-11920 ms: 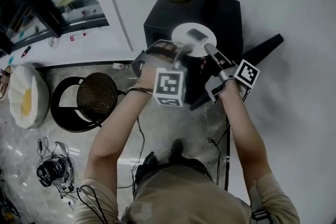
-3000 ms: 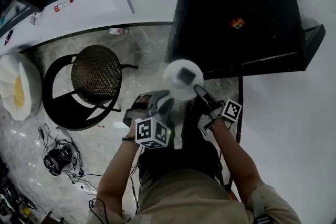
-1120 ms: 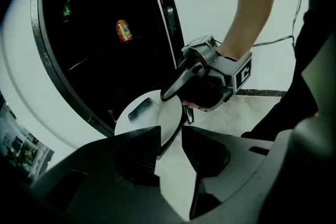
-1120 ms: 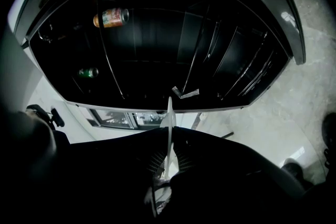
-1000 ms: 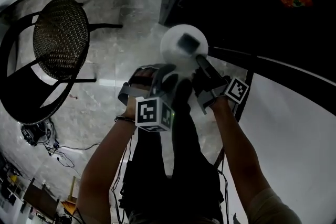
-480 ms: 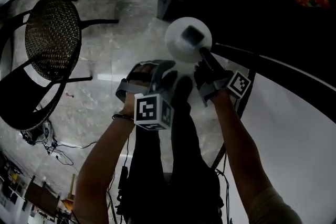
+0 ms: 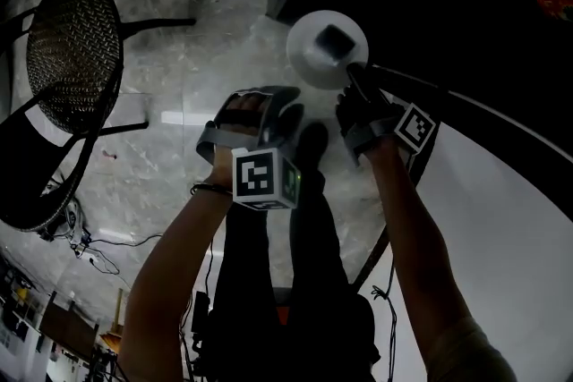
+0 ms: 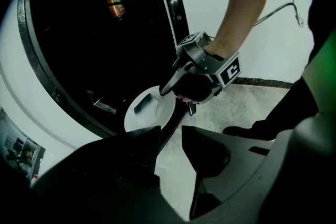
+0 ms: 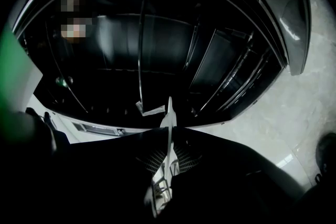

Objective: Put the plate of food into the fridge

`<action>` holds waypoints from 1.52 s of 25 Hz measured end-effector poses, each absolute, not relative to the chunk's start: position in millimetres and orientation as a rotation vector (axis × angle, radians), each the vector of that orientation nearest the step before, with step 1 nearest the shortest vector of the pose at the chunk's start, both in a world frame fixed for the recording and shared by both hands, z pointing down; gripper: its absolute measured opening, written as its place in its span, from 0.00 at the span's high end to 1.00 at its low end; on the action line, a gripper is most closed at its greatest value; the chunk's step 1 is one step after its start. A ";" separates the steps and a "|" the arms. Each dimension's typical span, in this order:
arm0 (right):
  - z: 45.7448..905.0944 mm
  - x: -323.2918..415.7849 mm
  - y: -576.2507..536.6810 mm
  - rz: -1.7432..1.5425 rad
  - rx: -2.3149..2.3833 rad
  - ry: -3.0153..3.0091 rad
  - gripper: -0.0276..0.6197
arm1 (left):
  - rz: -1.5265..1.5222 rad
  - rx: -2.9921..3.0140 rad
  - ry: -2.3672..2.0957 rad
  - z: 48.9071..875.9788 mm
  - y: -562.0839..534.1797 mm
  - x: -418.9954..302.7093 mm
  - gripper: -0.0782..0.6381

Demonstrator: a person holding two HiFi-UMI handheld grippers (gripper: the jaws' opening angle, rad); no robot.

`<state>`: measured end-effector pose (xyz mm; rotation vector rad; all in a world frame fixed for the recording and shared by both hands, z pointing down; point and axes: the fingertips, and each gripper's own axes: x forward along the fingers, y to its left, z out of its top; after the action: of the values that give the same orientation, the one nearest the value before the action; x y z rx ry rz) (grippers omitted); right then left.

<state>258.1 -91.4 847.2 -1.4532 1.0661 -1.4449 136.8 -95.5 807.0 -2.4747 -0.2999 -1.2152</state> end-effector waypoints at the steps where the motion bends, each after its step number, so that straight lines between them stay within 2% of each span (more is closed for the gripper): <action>1: 850.2 258.6 -90.9 -1.448 -1.453 1.068 0.91 | -1.215 -2.464 -0.296 811.1 -97.6 139.5 0.71; 38: 925.6 291.5 -101.1 -1.446 -1.477 1.016 0.91 | -1.180 -2.238 -0.406 905.6 -105.3 202.5 0.71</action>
<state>291.5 -101.1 925.6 -1.4768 1.0161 -1.4465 202.5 -105.3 905.6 -2.2377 -0.4060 -1.1804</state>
